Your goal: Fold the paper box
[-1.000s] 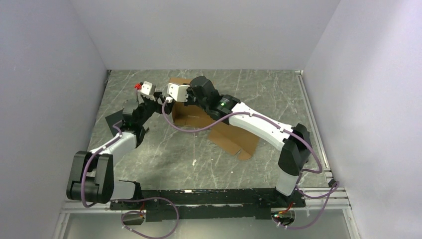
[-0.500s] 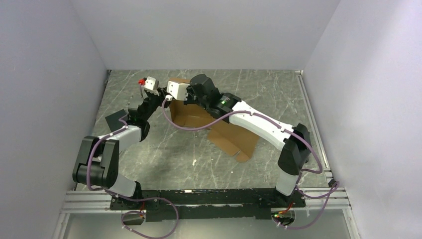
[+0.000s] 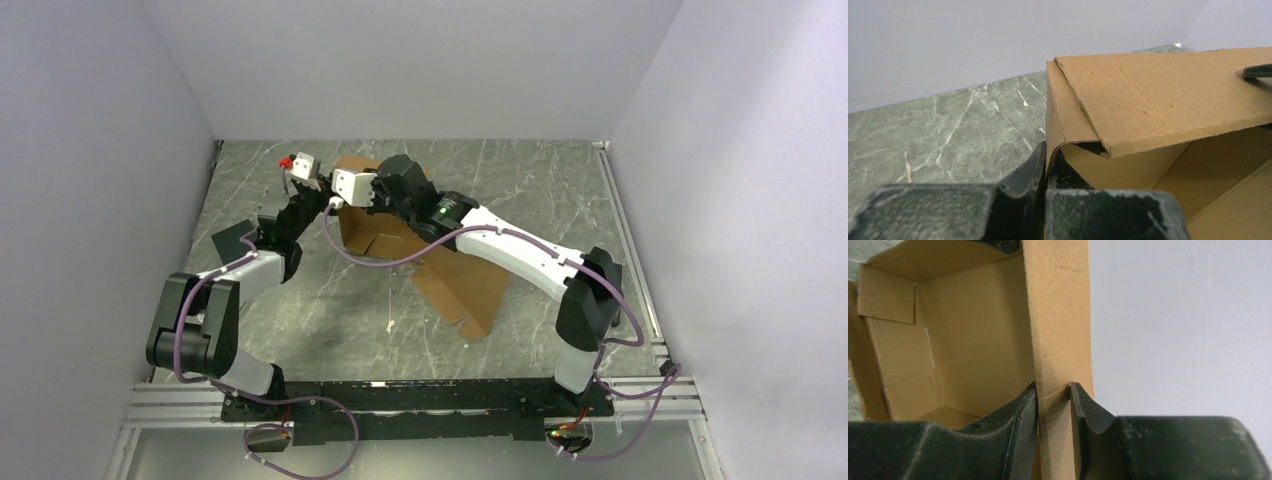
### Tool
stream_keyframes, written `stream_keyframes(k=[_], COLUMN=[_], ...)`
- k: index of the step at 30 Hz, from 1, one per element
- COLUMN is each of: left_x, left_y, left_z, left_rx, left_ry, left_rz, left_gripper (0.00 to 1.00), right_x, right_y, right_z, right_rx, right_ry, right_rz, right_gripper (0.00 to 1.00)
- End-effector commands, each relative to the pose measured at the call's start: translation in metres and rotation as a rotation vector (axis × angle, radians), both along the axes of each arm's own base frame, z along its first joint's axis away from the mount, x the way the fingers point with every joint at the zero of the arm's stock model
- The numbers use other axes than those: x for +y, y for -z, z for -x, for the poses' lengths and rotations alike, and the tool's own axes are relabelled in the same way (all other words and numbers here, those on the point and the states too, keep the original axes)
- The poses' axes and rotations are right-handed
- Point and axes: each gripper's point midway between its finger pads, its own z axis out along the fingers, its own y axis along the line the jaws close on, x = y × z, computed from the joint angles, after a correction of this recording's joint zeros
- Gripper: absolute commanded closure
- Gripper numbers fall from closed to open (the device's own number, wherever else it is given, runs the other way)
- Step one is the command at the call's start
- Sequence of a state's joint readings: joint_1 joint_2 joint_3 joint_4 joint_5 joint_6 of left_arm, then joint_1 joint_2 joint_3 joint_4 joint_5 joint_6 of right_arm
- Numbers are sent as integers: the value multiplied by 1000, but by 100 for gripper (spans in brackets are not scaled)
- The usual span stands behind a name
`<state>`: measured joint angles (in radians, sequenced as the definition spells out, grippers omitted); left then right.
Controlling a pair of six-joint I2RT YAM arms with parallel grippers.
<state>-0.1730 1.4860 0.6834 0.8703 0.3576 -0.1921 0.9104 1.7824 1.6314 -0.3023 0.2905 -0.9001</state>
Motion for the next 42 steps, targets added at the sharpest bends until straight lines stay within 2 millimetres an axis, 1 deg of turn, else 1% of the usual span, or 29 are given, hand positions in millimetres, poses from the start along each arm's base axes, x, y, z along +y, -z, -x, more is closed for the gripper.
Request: stream_keyframes(k=[1, 3, 5, 7, 10, 11, 14, 15, 17, 18, 19, 21, 23, 24, 26, 28, 30, 32, 33, 34, 36, 37, 38, 42], left_x=[-19, -21, -21, -21, -19, -18, -13, -10, -6, -2, 2, 13, 26, 31, 35, 34, 31, 26, 24, 21, 16, 15, 14, 12], left_y=[-35, -36, -39, -43, -49, -51, -60, -69, -78, -82, -79, -84, -79, -73, -61, -46, -33, -22, -19, -11, -7, -3, 3, 16], left_z=[17, 21, 25, 31, 44, 50, 68, 78, 93, 100, 108, 121, 135, 142, 156, 170, 180, 190, 193, 196, 200, 202, 203, 203], left_rx=[-74, -67, -64, -67, -66, -65, -62, -73, -62, -40, 8, 58, 146, 203, 299, 398, 480, 544, 557, 587, 599, 613, 628, 675], left_ry=[98, 110, 115, 118, 121, 120, 114, 110, 102, 87, 70, 19, -57, -87, -111, -108, -99, -83, -75, -71, -47, -42, -44, -52], left_rz=[31, 35, 45, 57, 73, 75, 79, 82, 81, 80, 67, 58, 86, 99, 116, 130, 158, 200, 229, 268, 307, 328, 339, 369], left_gripper=[96, 93, 85, 74, 57, 53, 39, 33, 24, 20, 17, 11, 2, 1, 1, 0, 0, 0, 0, 0, 0, 0, 0, 1], right_x=[-2, -3, -4, -6, -7, -8, -5, -5, -6, -7, -8, -13, -22, -26, -35, -45, -55, -65, -70, -79, -87, -94, -97, -107], right_y=[12, 11, 7, 4, 0, -2, -6, -7, -12, -13, -14, -10, 0, 5, 20, 37, 52, 61, 63, 67, 71, 72, 74, 87], right_z=[-13, -15, -16, -17, -14, -11, -5, -3, 0, 1, 2, 4, 10, 13, 22, 32, 41, 46, 50, 51, 60, 60, 62, 68], right_rx=[-33, -52, -76, -85, -78, -68, -2, 25, 58, 74, 91, 152, 247, 296, 409, 501, 553, 587, 610, 638, 686, 697, 706, 723], right_ry=[35, 41, 45, 48, 42, 35, -3, -17, -32, -38, -42, -44, -43, -41, -44, -47, -49, -54, -66, -69, -101, -99, -102, -77], right_rz=[39, 45, 43, 40, 32, 24, -6, -12, -27, -32, -39, -56, -68, -81, -94, -94, -87, -96, -110, -121, -144, -159, -177, -198], right_gripper=[71, 79, 88, 92, 94, 95, 98, 100, 100, 100, 100, 100, 100, 100, 100, 100, 100, 100, 100, 100, 100, 100, 100, 100])
